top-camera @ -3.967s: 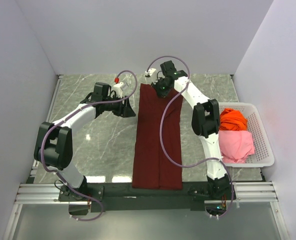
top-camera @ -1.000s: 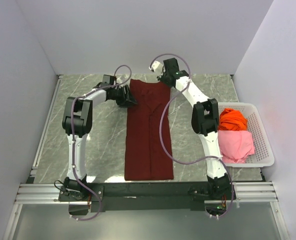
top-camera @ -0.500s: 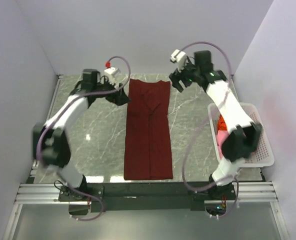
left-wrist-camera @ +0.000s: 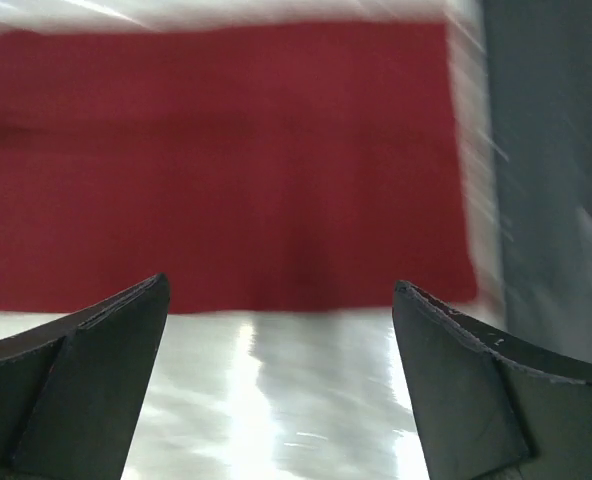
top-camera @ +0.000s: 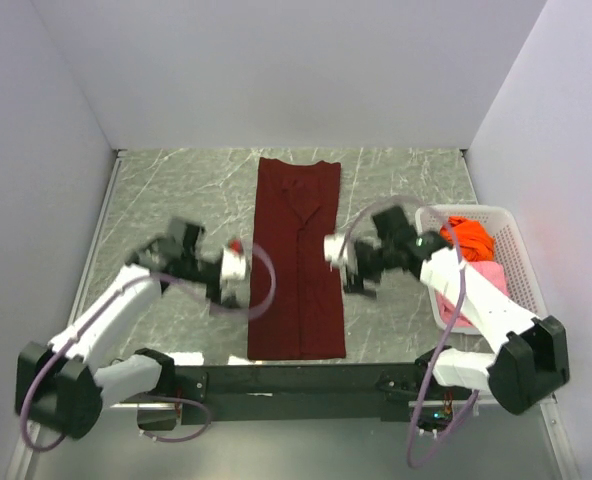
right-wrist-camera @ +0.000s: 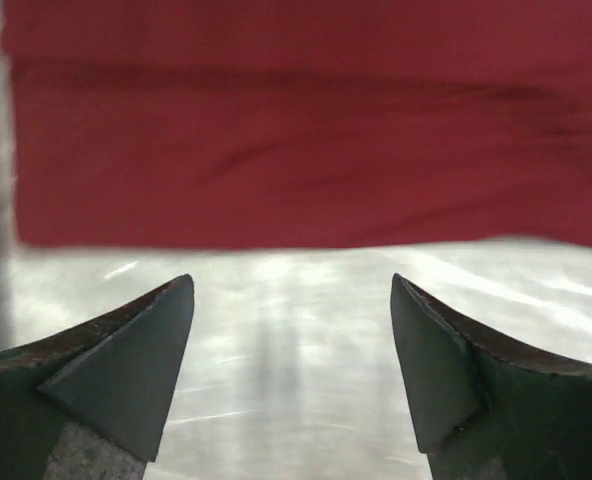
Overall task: Fold and stack the t-shirts
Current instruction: Fold the tshirt
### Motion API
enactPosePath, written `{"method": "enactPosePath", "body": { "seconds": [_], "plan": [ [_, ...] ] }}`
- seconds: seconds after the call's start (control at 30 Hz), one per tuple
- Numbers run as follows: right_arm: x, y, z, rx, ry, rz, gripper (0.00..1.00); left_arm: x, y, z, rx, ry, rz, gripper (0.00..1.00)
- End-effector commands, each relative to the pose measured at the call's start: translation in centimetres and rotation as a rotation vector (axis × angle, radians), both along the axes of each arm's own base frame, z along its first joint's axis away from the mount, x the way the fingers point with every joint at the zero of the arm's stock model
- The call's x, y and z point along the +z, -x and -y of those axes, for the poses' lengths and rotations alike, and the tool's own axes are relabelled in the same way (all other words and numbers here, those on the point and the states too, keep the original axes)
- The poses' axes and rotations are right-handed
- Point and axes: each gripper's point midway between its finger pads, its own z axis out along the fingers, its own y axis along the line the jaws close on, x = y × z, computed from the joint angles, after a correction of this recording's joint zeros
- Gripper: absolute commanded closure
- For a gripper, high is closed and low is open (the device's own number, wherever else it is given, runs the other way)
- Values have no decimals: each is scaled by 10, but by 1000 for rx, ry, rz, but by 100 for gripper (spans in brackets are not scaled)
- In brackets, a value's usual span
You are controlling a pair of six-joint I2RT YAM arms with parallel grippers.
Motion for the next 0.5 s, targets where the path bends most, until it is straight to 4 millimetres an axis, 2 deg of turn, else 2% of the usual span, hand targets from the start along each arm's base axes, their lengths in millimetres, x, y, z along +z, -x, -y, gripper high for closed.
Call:
{"method": "enactPosePath", "body": {
  "seconds": [0.0,0.03,0.1,0.13,0.2,0.23,0.3,0.33,0.47],
  "plan": [
    [-29,64,-4,241,37,31,17,-38,70,-3,-270,-80,182,1],
    [-48,80,-2,269,54,-1,22,-58,85,-5,-301,-103,171,1],
    [-57,101,-12,355,57,21,26,-66,101,3,-369,-121,224,4],
    [-71,112,-10,363,73,-6,28,-76,110,3,-393,-134,210,5],
    [-82,119,-14,407,89,27,30,-88,123,4,-456,-155,211,8],
    [-94,130,-17,455,98,37,32,-92,124,4,-468,-163,216,9],
    [-109,137,-15,483,121,49,36,-103,129,3,-504,-189,231,14],
    [-110,143,-20,519,116,69,38,-105,129,4,-514,-190,246,16],
    [-122,155,-19,570,147,72,42,-114,134,7,-557,-214,245,28]
  ]
}}
